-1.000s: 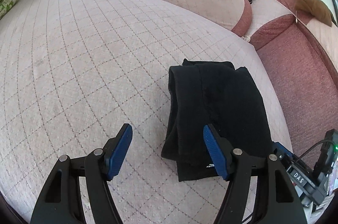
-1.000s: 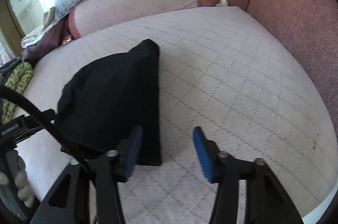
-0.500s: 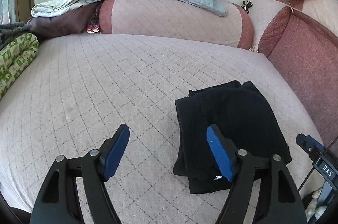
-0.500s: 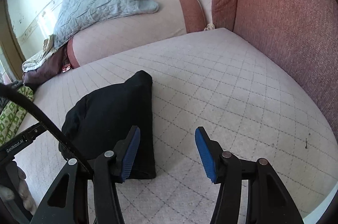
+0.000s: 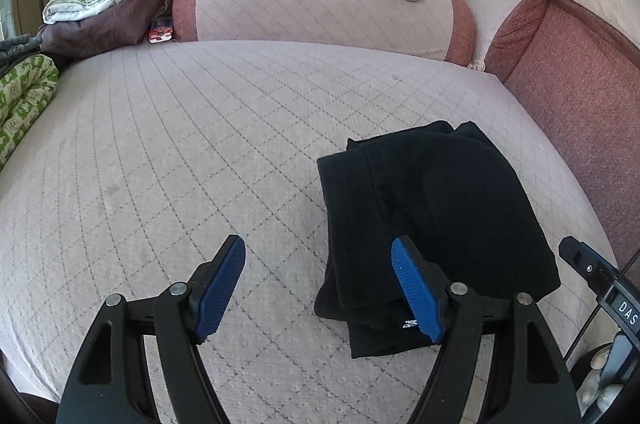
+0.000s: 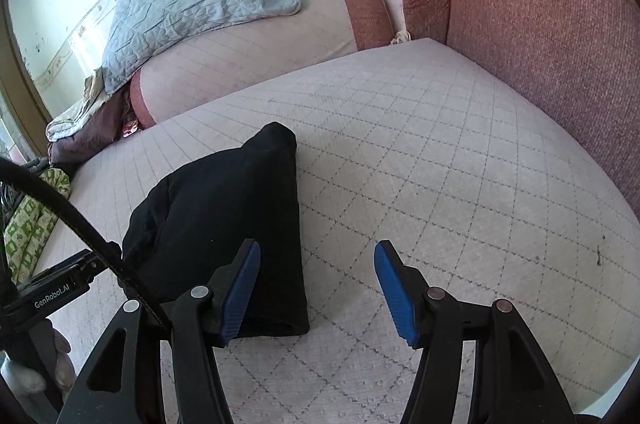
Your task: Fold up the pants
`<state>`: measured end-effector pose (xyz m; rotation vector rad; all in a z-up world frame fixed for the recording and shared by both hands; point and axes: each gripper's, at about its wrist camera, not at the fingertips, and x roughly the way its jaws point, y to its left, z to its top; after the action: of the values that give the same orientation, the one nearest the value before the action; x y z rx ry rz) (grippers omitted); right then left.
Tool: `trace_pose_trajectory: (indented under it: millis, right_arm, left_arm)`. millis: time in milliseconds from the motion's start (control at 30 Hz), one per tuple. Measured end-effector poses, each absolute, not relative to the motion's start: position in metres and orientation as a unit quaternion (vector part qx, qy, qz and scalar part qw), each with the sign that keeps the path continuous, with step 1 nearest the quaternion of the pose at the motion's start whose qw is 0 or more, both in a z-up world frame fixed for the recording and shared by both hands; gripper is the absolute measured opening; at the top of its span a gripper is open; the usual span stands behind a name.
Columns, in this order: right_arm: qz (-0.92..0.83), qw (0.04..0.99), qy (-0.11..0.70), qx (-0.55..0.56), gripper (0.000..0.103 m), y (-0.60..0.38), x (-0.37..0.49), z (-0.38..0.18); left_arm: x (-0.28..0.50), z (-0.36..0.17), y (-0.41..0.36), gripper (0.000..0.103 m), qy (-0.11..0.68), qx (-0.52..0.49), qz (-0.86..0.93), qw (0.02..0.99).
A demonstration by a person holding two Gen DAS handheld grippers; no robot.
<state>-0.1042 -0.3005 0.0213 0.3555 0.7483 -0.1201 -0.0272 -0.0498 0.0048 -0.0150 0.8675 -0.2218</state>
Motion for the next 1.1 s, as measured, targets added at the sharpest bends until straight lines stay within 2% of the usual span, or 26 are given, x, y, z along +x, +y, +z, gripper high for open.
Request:
trace_pose_trajectory:
  millis: [233,333,467,567,700,867,1033,1100]
  right_arm:
    - [-0.044,0.91,0.366,0.19,0.066,-0.304,-0.103,0.024]
    - [-0.017,0.907,0.368,0.204,0.07,-0.308,-0.098,0.034]
    - [0.013,0.895,0.384,0.227,0.08,-0.316,-0.075,0.046]
    - [0.037,0.872,0.412,0.262,0.08,-0.324,-0.044,0.039]
    - [0.048,0.837,0.448,0.309,0.08,-0.33,-0.005,0.011]
    - [0.082,0.795,0.46,0.388,0.08,-0.333,0.014,-0.031]
    - [0.148,0.772,0.444,0.431,0.086,-0.329,0.027,-0.046]
    - [0.155,0.776,0.445,0.419,0.084,-0.324,0.028,-0.046]
  left_arm:
    - [-0.011,0.004,-0.028,0.075,0.451,-0.079,-0.134,0.879]
    - [0.005,-0.003,-0.011,0.075,0.485,-0.141,-0.153,0.849]
    - [0.024,-0.008,-0.006,0.075,0.503,-0.163,-0.166,0.832]
    - [0.04,-0.022,-0.016,0.075,0.532,-0.196,-0.201,0.799]
    - [0.056,-0.04,-0.042,0.075,0.558,-0.161,-0.225,0.782]
    - [0.066,-0.046,-0.065,0.099,0.536,-0.157,-0.278,0.781]
    - [0.074,-0.05,-0.084,0.099,0.53,-0.178,-0.313,0.768]
    - [0.073,-0.046,-0.085,0.086,0.531,-0.178,-0.308,0.769]
